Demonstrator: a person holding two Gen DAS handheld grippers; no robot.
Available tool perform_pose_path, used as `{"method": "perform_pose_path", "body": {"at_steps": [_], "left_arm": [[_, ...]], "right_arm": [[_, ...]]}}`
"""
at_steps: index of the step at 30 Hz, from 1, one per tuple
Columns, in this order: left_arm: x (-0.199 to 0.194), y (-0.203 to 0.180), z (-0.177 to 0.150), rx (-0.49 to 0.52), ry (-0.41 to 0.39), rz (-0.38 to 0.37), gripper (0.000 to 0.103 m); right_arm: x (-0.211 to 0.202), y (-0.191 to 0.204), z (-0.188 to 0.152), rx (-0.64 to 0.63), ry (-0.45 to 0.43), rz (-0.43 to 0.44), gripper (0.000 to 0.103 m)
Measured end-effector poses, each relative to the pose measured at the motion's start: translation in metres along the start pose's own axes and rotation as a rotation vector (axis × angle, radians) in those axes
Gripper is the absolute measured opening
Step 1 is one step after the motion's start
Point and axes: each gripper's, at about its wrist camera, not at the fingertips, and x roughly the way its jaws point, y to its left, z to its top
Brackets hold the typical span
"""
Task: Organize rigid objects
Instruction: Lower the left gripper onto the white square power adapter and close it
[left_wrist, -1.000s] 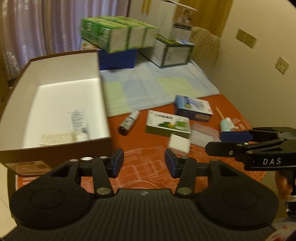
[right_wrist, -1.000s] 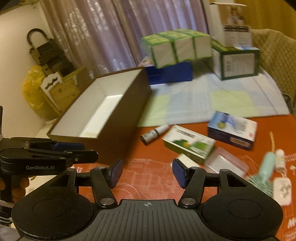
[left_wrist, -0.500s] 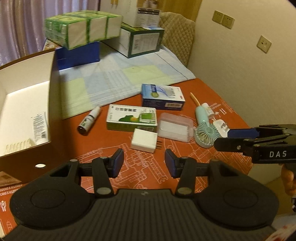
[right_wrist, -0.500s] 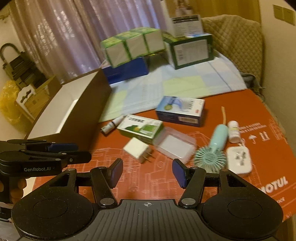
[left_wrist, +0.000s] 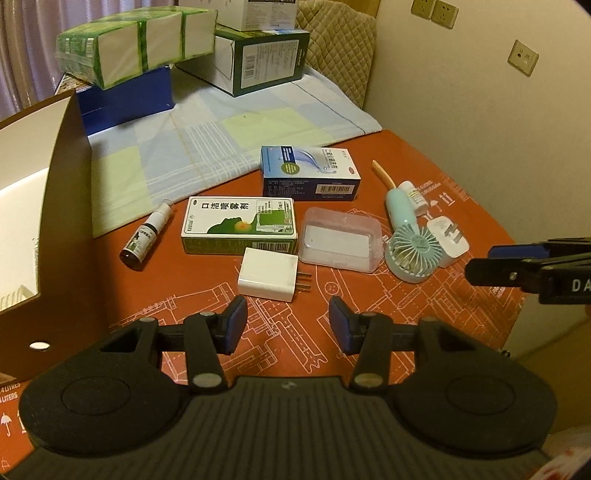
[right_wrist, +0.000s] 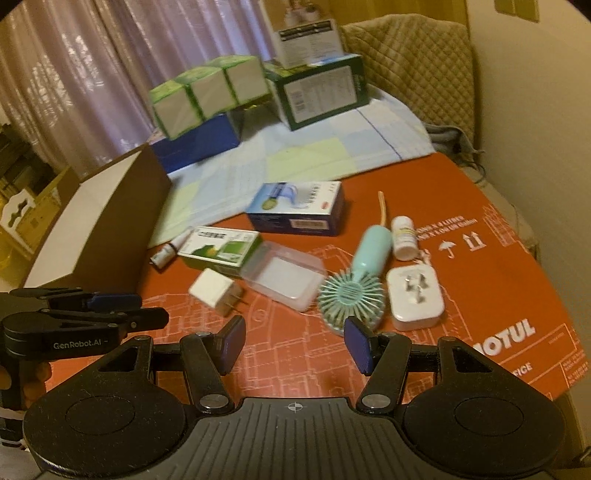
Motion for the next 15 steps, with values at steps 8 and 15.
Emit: {"method": "perform_pose_path", "body": {"at_steps": [8, 15], "left_arm": [[0.023, 0.002, 0.005, 0.027, 0.013, 0.015, 0.049], [0.042, 0.005, 0.01, 0.047, 0.022, 0.025, 0.053]], "right_arm": [[0.012, -0.012, 0.0, 0.032, 0.005, -0.043, 0.056], [0.026, -0.019, 0.002, 0.049, 0.007, -0.067, 0.056]]}}
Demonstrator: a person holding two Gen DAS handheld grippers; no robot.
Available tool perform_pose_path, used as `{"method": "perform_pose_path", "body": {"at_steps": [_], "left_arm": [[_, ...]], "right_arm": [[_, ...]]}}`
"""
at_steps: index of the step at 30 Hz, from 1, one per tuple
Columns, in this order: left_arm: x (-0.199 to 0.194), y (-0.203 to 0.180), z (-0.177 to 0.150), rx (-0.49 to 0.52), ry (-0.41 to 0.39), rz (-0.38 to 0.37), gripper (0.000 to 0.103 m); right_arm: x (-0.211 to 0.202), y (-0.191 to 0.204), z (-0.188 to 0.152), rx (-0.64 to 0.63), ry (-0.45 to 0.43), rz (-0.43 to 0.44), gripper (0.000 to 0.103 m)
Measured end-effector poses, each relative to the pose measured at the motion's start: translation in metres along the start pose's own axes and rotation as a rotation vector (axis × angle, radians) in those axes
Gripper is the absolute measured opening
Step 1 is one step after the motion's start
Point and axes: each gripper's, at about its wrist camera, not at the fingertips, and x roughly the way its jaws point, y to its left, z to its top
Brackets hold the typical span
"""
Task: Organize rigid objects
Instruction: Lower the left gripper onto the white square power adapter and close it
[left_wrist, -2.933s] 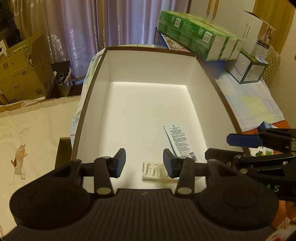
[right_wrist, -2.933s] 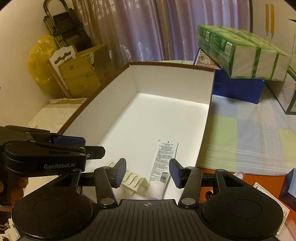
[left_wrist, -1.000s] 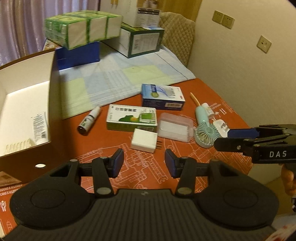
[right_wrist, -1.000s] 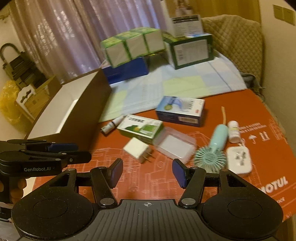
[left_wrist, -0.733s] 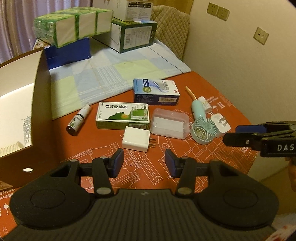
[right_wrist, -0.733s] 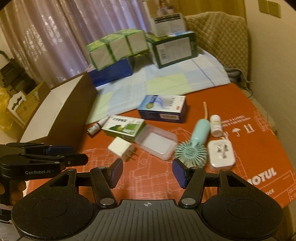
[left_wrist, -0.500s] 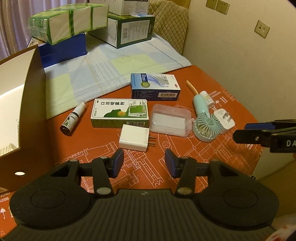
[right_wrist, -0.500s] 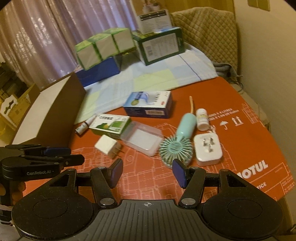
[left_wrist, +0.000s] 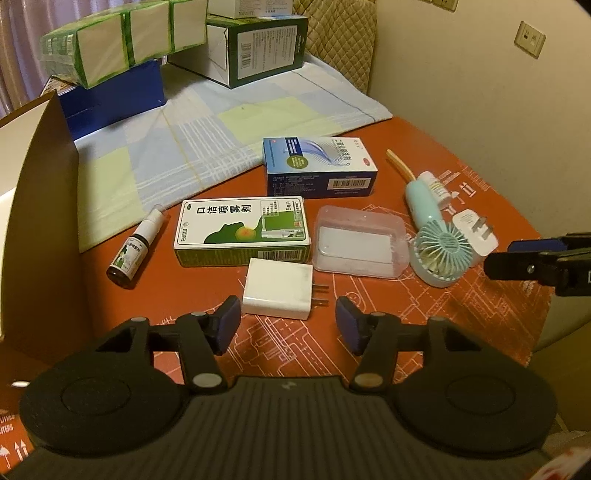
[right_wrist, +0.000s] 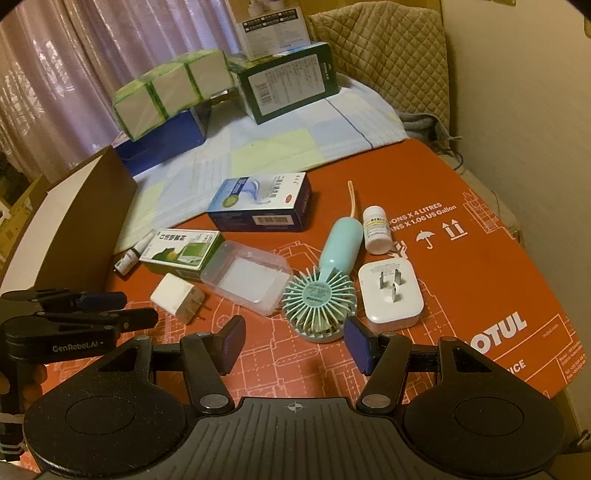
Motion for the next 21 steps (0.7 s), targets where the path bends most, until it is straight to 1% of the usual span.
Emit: {"method": "perform_pose_path", "body": {"at_steps": [12, 16, 18, 21], "left_arm": [[0.037, 0.003, 0.01, 0.02, 0.034, 0.005, 0.053], [0.047, 0.004, 0.014, 0.029, 0.045, 0.01, 0.051], [0.051, 0.005, 0.015, 0.028, 0.05, 0.007, 0.049], [0.053, 0.008, 0.016, 0.026, 0.047, -0.019, 0.047]], "right_arm": [[0.027, -0.007, 0.007, -0.001, 0.011, -0.025, 0.056], [0.034, -0.01, 0.008, 0.001, 0.021, -0.032, 0.056], [0.036, -0.011, 0.009, 0.003, 0.023, -0.033, 0.056], [0.039, -0.011, 0.01, -0.001, 0.026, -0.04, 0.056]]}}
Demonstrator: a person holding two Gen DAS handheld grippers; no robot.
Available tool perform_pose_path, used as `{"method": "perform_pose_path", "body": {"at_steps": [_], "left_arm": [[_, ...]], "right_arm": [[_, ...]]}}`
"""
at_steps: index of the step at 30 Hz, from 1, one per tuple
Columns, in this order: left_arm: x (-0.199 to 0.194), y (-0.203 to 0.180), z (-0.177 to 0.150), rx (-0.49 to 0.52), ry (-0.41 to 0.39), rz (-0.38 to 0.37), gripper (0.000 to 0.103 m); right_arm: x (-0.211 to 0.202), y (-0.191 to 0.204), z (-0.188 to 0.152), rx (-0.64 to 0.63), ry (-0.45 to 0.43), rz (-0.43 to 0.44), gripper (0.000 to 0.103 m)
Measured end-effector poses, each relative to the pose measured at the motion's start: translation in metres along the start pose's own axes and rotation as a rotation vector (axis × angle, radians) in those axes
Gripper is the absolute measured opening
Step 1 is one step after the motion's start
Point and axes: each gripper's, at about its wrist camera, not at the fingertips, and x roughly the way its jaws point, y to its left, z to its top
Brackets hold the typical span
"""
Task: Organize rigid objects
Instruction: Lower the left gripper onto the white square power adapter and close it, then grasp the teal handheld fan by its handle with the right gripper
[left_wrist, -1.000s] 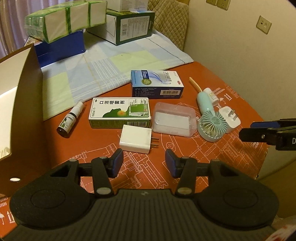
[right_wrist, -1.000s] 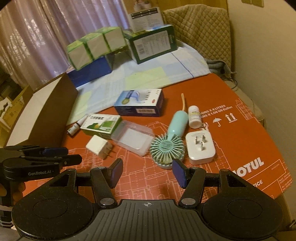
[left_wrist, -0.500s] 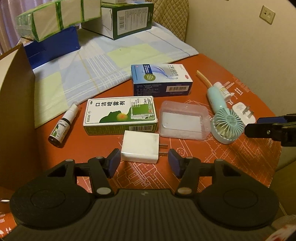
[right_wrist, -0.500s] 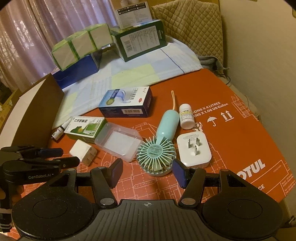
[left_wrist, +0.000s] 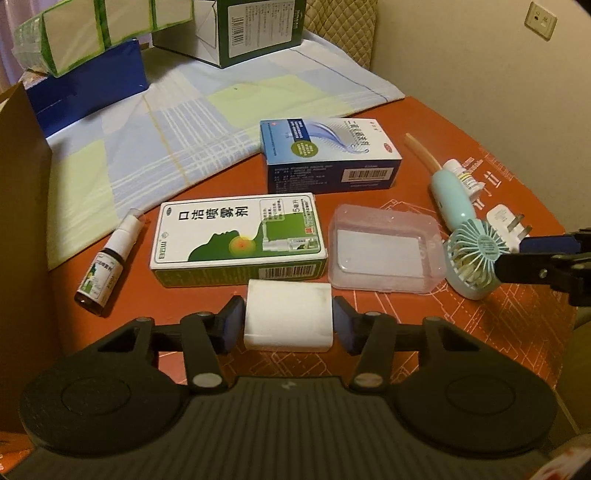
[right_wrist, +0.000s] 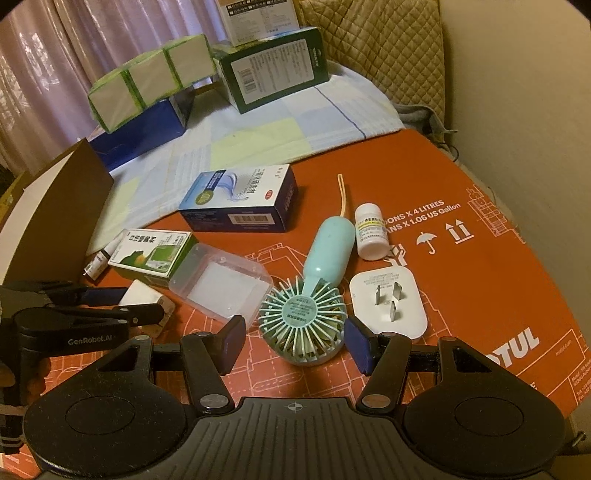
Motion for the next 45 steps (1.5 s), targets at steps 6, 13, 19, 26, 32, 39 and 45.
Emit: {"method": "perform_pose_path", "body": {"at_steps": [6, 13, 19, 26, 32, 39, 45], "left_arm": [[0.0, 0.002, -0.001, 0.007, -0.009, -0.014, 0.045], [-0.003, 0.008, -0.005, -0.006, -0.007, -0.007, 0.045], [-0.007, 0.012, -0.009, -0.019, -0.008, 0.0, 0.045], [-0.011, 0.015, -0.014, -0.03, -0.008, 0.007, 0.045], [-0.016, 0.016, -0.022, -0.036, -0.004, 0.01, 0.045], [-0.03, 0.013, -0.04, -0.047, 0.012, -0.002, 0.045], [-0.031, 0.013, -0.043, -0.068, 0.022, -0.003, 0.046]], "right_arm": [[0.006, 0.001, 0.002, -0.003, 0.004, -0.003, 0.056], [0.016, 0.006, 0.004, -0.03, 0.009, -0.043, 0.056], [0.03, 0.016, 0.0, -0.106, 0.008, -0.091, 0.059], [0.04, 0.023, -0.01, -0.168, 0.005, -0.123, 0.059], [0.031, 0.023, -0.02, -0.217, 0.019, -0.083, 0.058], [0.015, 0.021, -0.037, -0.262, 0.057, -0.011, 0.059], [0.012, 0.023, -0.04, -0.249, 0.062, -0.016, 0.061]]}}
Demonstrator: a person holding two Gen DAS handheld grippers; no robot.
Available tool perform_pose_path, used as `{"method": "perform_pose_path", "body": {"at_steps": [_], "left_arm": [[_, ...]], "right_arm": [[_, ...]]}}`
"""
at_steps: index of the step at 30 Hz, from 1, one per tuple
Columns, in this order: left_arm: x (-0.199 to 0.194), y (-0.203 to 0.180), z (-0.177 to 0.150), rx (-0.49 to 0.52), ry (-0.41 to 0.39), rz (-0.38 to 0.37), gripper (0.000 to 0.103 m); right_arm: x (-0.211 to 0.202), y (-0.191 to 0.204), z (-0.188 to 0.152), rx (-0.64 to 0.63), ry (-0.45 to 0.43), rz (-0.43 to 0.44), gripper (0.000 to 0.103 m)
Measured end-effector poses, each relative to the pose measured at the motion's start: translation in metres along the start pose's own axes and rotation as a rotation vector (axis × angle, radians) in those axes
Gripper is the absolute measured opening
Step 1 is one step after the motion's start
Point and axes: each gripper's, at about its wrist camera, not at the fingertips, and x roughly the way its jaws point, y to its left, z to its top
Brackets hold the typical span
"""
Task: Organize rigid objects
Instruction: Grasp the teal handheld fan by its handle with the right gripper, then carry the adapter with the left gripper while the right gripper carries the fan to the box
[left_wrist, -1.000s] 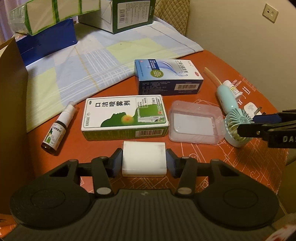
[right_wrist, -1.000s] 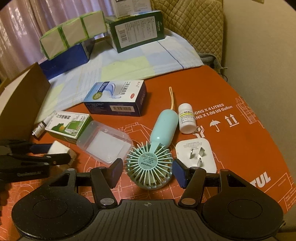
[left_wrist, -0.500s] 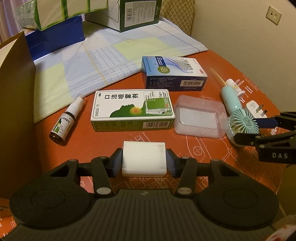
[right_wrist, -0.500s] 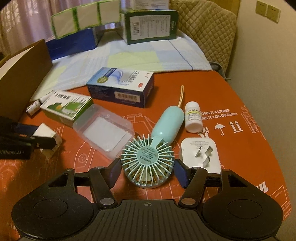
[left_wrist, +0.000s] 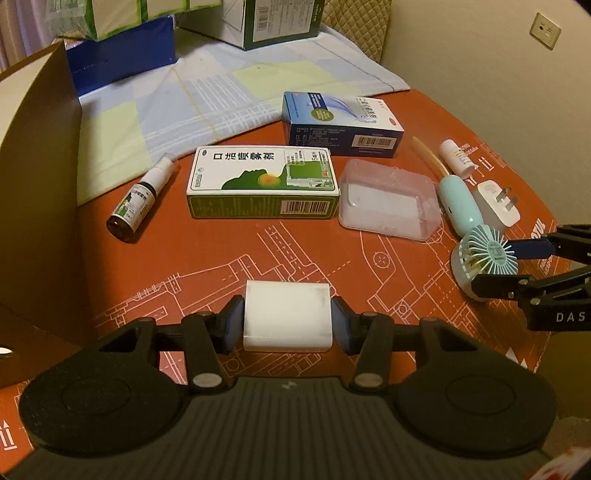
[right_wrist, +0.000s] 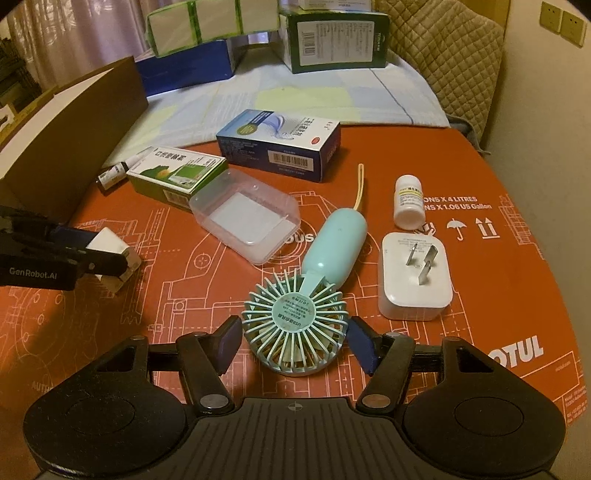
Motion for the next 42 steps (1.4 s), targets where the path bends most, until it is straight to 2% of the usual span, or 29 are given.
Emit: {"method": "perform_pose_path", "body": {"at_steps": [4, 14, 21, 32, 42], "left_arm": [[0.002, 0.001, 0.003, -0.019, -0.002, -0.001, 0.047], [0.002, -0.001, -0.001, -0.039, -0.021, 0.011, 0.046], [0.001, -0.002, -0.002, -0.044, -0.026, 0.016, 0.045], [-0.005, -0.006, -0.002, -0.037, -0.02, 0.012, 0.045], [-0.028, -0.011, 0.005, -0.057, -0.073, -0.006, 0.045]], "right_arm": [[0.003, -0.001, 0.003, 0.024, -0.003, -0.008, 0.066], [0.014, 0.004, 0.006, 0.006, -0.021, -0.036, 0.066], [0.015, 0.005, 0.002, -0.018, -0.028, -0.052, 0.06], [-0.006, 0.01, 0.001, -0.065, -0.096, -0.06, 0.06], [-0.034, 0.019, 0.007, -0.127, -0.193, -0.077, 0.06]]}}
